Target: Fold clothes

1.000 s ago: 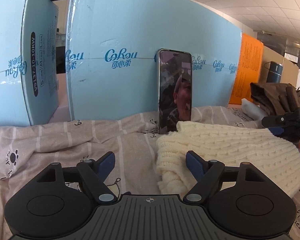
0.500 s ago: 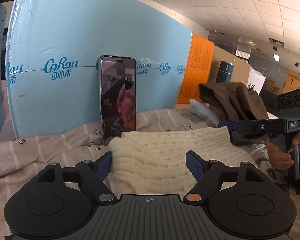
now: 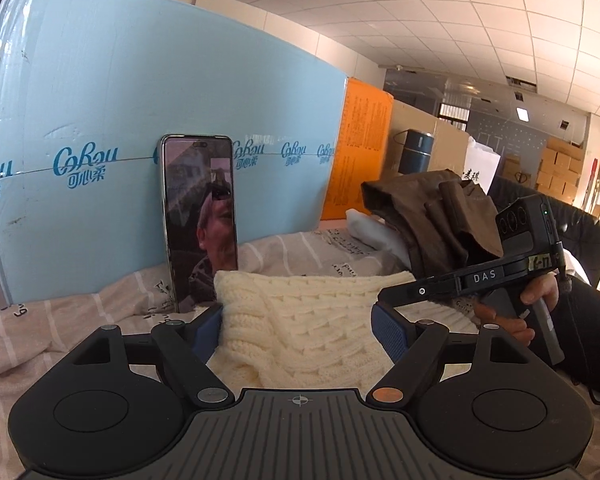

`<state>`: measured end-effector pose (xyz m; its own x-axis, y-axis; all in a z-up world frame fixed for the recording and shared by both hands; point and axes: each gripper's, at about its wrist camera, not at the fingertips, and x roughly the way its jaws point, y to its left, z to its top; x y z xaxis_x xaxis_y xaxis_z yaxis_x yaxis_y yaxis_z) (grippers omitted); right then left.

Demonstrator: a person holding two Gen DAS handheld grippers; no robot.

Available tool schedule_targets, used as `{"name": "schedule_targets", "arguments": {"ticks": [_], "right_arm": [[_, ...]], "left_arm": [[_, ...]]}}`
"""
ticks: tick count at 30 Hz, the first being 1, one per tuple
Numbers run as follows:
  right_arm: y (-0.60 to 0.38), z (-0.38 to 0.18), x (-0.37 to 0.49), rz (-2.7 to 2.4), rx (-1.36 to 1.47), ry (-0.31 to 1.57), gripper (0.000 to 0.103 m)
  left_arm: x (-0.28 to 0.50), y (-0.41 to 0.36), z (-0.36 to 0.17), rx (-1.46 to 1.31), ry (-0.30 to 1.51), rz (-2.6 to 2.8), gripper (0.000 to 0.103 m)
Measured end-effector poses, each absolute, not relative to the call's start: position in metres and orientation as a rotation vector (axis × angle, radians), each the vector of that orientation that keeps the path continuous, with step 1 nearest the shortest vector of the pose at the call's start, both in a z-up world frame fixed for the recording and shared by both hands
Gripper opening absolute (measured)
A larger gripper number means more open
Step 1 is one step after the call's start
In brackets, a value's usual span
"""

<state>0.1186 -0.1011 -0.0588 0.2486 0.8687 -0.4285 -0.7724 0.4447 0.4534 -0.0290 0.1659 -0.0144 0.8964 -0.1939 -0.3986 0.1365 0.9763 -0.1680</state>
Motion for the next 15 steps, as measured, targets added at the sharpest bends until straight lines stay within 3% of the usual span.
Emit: {"name": "schedule_targets", "arguments": {"ticks": [1,2,7,15], "right_arm": [[-0.103,-0.058,0.119,1.134,0.175,0.685,0.046],[-0.103,-0.058,0.120,1.135,0.181,0.677,0.044],[-0.103,-0.053,0.114,1.127,0.139,0.601,0.019],[-0.115,-0.033,0.098,1.217,0.177,0.499,0.015]], "left_arm": [[-0.026,0.166,-0.015,-0.135,0.433,-0.174,0.079],[-0.022,0.166,-0.017,-0.134,0.440,-0.169,0.078],[-0.012,0.171,-0.029,-0.112,0.449,-0.112,0.028],[-0.038,0.165,-0.015,-0.091,0.347,-0.139,0.023]]}}
